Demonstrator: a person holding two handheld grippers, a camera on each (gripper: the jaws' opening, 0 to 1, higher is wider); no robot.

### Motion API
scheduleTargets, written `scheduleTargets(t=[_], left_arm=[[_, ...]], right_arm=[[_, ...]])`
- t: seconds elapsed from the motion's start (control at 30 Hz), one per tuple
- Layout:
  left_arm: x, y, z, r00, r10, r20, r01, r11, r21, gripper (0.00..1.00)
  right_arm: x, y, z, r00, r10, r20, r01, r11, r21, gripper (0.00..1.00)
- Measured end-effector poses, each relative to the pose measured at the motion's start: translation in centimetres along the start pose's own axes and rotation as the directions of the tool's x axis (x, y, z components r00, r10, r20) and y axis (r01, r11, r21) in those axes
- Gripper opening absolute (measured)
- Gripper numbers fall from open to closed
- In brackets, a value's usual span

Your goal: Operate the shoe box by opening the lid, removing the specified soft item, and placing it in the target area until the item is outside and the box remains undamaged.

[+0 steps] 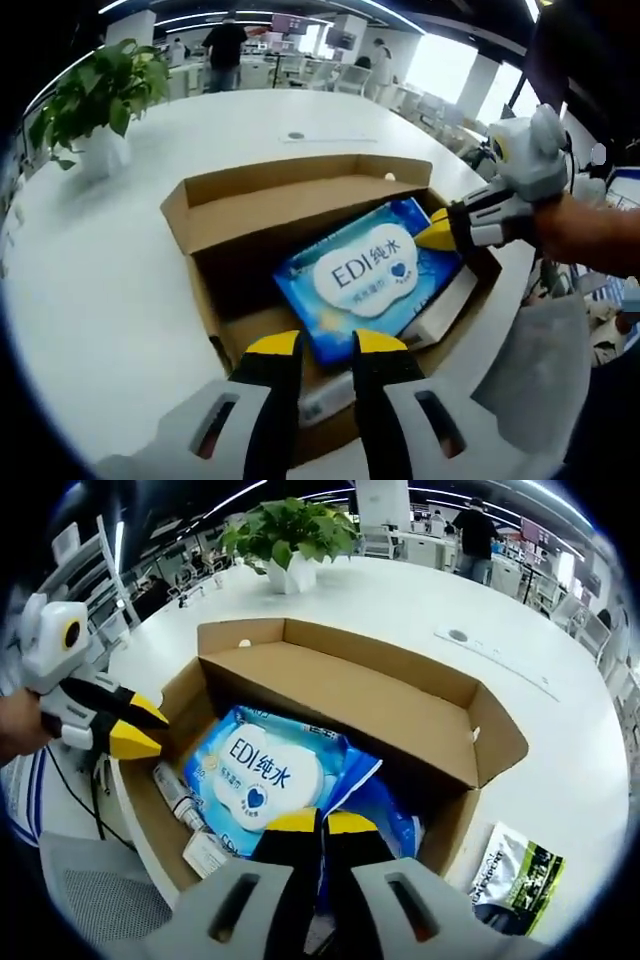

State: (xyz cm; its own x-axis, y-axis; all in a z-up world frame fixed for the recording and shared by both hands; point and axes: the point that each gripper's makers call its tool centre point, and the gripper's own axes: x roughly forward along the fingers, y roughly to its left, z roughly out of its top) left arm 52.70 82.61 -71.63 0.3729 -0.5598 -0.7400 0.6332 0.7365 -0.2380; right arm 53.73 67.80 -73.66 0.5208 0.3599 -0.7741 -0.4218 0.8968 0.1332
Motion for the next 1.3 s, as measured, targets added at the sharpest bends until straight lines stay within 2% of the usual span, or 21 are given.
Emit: scheduleTargets(t=[0.17, 0.23, 0.3, 0.33, 0.43, 0.5, 0.53, 0.63, 0.83, 0.93, 1.07, 1.3], left_arm=[[1.3, 0.2, 0.7, 1.000, 0.012, -0.013, -0.011, 1.000, 0.025, 0.16], [2.1, 0.5, 0.5, 0.999, 0.019, -0.044, -0.019, 1.000, 0.018, 0.16], [2.9, 0.7, 0.3, 0.998, 0.011, -0.066, -0.011, 1.000, -0.003, 0.17], [3.1, 0.7, -0.1, 0.996, 0.008, -0.089, -0.014, 0.998, -0.065, 0.16], [3.8, 1.1, -0.1, 0.996, 0.009, -0.093, -0.014, 0.998, -0.058, 0.17], [4.2, 1.1, -0.2, 0.995, 0.000, -0.097, -0.008, 0.996, -0.085, 0.17], [4.4, 0.9, -0.5, 0.994, -0.015, -0.112, 0.001, 0.993, -0.122, 0.17], [5.1, 0.6, -0.7, 0.991, -0.045, -0.125, 0.026, 0.988, -0.150, 0.13], [5.6, 0.6, -0.7, 0.990, -0.036, -0.133, 0.016, 0.989, -0.148, 0.11], [5.6, 0.8, -0.6, 0.991, -0.033, -0.129, 0.015, 0.990, -0.137, 0.04], [5.8, 0.7, -0.6, 0.991, -0.035, -0.127, 0.020, 0.993, -0.117, 0.00], [5.1, 0.5, -0.3, 0.994, -0.028, -0.104, 0.016, 0.993, -0.117, 0.00]], right_arm=[[0.2, -0.4, -0.3, 1.000, -0.008, -0.003, 0.008, 1.000, 0.005, 0.00], [0.3, -0.4, -0.4, 1.000, -0.011, -0.005, 0.011, 1.000, 0.002, 0.00], [0.4, -0.5, -0.5, 1.000, -0.012, -0.007, 0.012, 1.000, 0.003, 0.00], [0.4, -0.5, -0.5, 1.000, -0.012, -0.007, 0.012, 1.000, 0.005, 0.00], [0.5, -0.6, -0.6, 1.000, -0.009, -0.006, 0.009, 1.000, 0.007, 0.00], [0.5, -0.6, -0.6, 1.000, -0.008, -0.007, 0.008, 1.000, 0.005, 0.00], [0.5, -0.6, -0.6, 1.000, -0.008, -0.007, 0.008, 1.000, 0.005, 0.00], [0.6, -0.7, -0.6, 1.000, -0.006, -0.008, 0.006, 1.000, 0.005, 0.00], [0.7, -0.6, -0.6, 1.000, -0.002, -0.008, 0.002, 1.000, -0.003, 0.00], [0.8, -0.6, -0.6, 1.000, -0.002, -0.010, 0.002, 1.000, -0.006, 0.00], [0.8, -0.6, -0.6, 1.000, -0.003, -0.010, 0.003, 1.000, -0.010, 0.00], [0.6, -0.6, -0.6, 1.000, -0.003, -0.003, 0.003, 1.000, 0.002, 0.00]])
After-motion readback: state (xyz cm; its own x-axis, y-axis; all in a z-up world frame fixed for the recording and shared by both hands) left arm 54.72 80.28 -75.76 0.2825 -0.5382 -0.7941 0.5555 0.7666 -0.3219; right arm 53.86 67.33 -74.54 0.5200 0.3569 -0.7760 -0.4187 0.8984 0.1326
